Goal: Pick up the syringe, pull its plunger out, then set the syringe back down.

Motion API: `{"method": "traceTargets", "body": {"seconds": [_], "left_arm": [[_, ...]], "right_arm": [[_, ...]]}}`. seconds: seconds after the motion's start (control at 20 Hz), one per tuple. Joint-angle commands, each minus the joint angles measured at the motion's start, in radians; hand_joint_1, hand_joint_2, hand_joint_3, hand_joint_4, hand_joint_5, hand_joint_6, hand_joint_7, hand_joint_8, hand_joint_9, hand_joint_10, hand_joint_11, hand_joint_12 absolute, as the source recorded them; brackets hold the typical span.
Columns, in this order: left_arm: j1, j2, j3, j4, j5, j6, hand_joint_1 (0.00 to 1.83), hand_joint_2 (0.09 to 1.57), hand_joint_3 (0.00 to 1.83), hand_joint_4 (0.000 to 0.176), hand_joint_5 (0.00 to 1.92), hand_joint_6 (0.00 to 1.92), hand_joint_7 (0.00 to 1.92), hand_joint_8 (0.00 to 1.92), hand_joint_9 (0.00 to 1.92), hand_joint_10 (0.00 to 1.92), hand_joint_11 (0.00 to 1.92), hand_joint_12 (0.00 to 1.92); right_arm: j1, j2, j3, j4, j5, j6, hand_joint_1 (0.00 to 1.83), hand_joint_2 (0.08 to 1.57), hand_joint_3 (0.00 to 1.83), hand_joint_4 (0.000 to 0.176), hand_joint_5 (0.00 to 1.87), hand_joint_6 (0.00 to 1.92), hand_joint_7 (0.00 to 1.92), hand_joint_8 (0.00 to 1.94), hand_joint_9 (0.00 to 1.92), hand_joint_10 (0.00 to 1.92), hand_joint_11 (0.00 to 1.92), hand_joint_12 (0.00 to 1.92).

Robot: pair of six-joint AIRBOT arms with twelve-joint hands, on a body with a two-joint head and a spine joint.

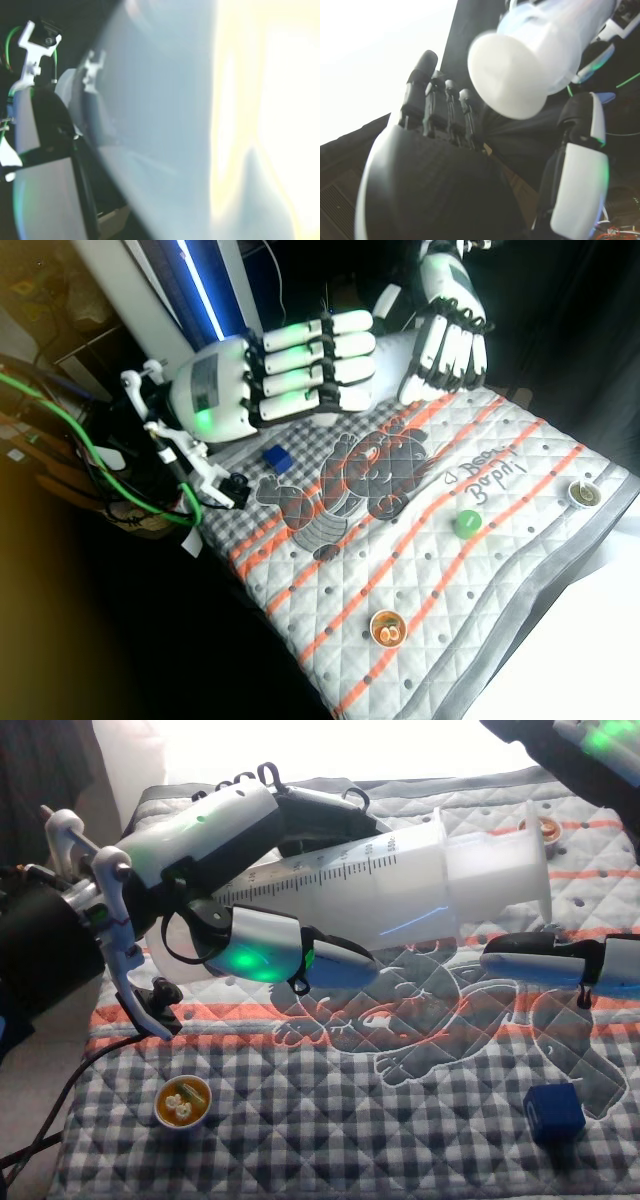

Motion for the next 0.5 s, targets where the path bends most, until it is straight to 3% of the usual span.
{"method": "traceTargets", "body": {"seconds": [0.0,0.15,0.25,0.35,0.4,0.45], "left_arm": [[-0.014,-0.003,0.0,0.02,0.14,-0.013,1.21,1.2,0.0,0.0,0.94,1.16,0.69,1.32,0.4,1.19,0.0,1.85],[-0.014,-0.005,0.001,0.021,0.141,-0.013,1.21,1.17,0.0,0.0,0.99,1.07,0.76,1.26,0.44,1.21,0.0,1.88],[-0.014,-0.007,0.004,0.018,0.141,-0.014,1.21,1.21,0.0,0.0,0.95,1.13,0.65,1.38,0.33,1.26,0.0,1.91],[-0.014,-0.008,0.005,0.015,0.141,-0.014,1.21,1.2,0.0,0.0,0.96,1.1,0.67,1.37,0.33,1.29,0.0,1.92],[-0.014,-0.009,0.006,0.013,0.141,-0.014,1.2,1.22,0.0,0.0,0.92,1.17,0.61,1.41,0.26,1.24,0.0,1.86],[-0.014,-0.01,0.007,0.012,0.142,-0.014,1.2,1.21,0.0,0.0,0.93,1.18,0.64,1.36,0.32,1.16,0.0,1.77]], "right_arm": [[0.016,-0.005,-0.002,-0.006,0.117,0.007,0.91,0.87,0.0,0.0,0.11,0.0,0.08,0.0,0.1,0.0,0.0,0.85],[0.016,-0.008,0.001,-0.006,0.11,0.007,0.91,0.87,0.0,0.0,0.11,0.01,0.07,0.0,0.09,0.0,0.0,0.8],[0.018,-0.011,0.004,-0.005,0.106,0.007,0.91,0.87,0.0,0.0,0.11,0.0,0.07,0.0,0.09,0.0,0.0,0.81],[0.019,-0.012,0.006,-0.003,0.104,0.007,0.91,0.87,0.0,0.0,0.1,0.0,0.07,0.0,0.09,0.0,0.0,0.81],[0.019,-0.012,0.006,-0.003,0.104,0.007,0.91,0.87,0.0,0.0,0.1,0.0,0.08,0.0,0.1,0.0,0.0,0.84],[0.019,-0.013,0.006,-0.003,0.103,0.007,0.91,0.87,0.0,0.0,0.11,0.0,0.07,0.0,0.09,0.0,0.0,0.81]]}}
